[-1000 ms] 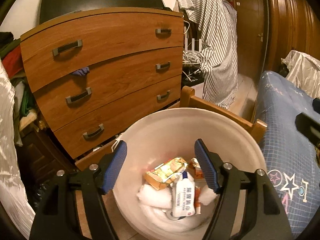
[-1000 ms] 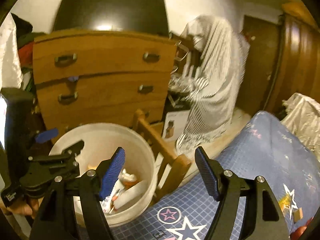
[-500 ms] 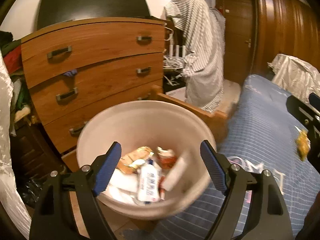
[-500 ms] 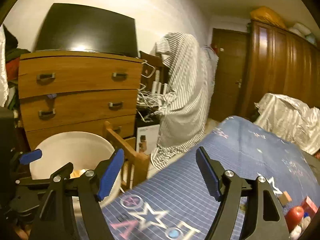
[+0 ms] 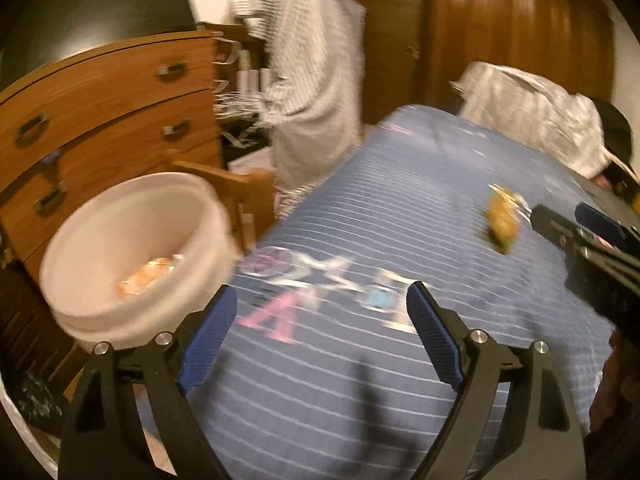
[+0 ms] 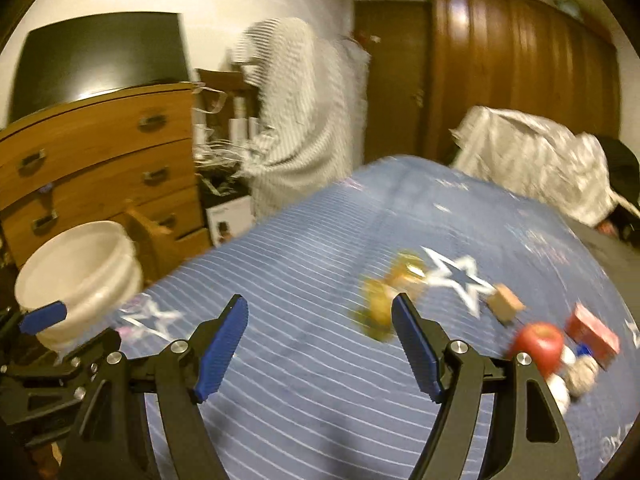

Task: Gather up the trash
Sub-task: 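Move both tools back toward the remaining trash on the bedspread, then close the right tool on the tan sponge block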

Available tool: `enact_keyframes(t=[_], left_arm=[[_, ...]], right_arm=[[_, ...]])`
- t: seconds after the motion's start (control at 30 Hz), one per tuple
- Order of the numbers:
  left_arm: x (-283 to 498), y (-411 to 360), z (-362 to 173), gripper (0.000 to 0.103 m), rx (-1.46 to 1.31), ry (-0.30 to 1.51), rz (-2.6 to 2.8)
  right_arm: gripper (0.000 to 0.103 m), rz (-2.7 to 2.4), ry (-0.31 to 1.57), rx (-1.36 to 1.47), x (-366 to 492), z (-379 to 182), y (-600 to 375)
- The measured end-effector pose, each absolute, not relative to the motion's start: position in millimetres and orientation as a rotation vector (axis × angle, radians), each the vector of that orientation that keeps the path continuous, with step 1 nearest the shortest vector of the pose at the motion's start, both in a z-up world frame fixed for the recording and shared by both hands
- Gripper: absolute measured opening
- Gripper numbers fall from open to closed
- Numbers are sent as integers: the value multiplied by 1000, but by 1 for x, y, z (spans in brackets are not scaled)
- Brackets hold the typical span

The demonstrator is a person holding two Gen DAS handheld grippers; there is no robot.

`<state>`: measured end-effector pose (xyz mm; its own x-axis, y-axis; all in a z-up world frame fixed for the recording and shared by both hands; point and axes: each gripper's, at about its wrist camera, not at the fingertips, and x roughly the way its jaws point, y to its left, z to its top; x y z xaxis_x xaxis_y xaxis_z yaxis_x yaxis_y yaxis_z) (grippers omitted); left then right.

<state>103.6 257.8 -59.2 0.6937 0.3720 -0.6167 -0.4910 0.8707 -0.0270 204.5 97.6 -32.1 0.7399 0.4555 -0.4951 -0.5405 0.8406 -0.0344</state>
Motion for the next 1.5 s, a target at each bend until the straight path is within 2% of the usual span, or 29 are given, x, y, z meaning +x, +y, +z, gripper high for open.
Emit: enact_keyframes(t=[0.43, 0.53, 0.67, 0.8, 0.9, 1.07, 1.13, 1.2, 1.23, 1.5], left_arm=[[161, 148, -80, 90, -116, 691, 238], [173, 131, -88, 90, -86, 701, 191], [190, 125, -103, 95, -79, 770, 132], [206, 133, -122, 97, -143, 891, 74], [204, 135, -124, 97, -158, 879, 65], [203, 138, -125, 97, -182, 872, 53], [202, 138, -126, 97, -190, 869, 50], [203, 140, -125, 97, -192, 869, 49], [204, 140, -125, 97, -193, 869, 48], [204, 144, -126, 97, -189, 869, 53]], right_arm=[[77, 449, 636, -227, 284, -46, -65], [77, 479, 686, -205, 320, -46, -90], [76, 534, 775, -229, 385, -49, -96], [71, 585, 868, -255, 432, -54, -72], [67, 644, 934, -279, 454, -62, -55], [53, 649, 1062, -326, 481, -86, -30], [52, 614, 1088, -362, 489, -96, -22], [40, 585, 1073, -385, 492, -95, -19], [26, 573, 1048, -378, 491, -90, -21], [25, 573, 944, -311, 474, -50, -49]])
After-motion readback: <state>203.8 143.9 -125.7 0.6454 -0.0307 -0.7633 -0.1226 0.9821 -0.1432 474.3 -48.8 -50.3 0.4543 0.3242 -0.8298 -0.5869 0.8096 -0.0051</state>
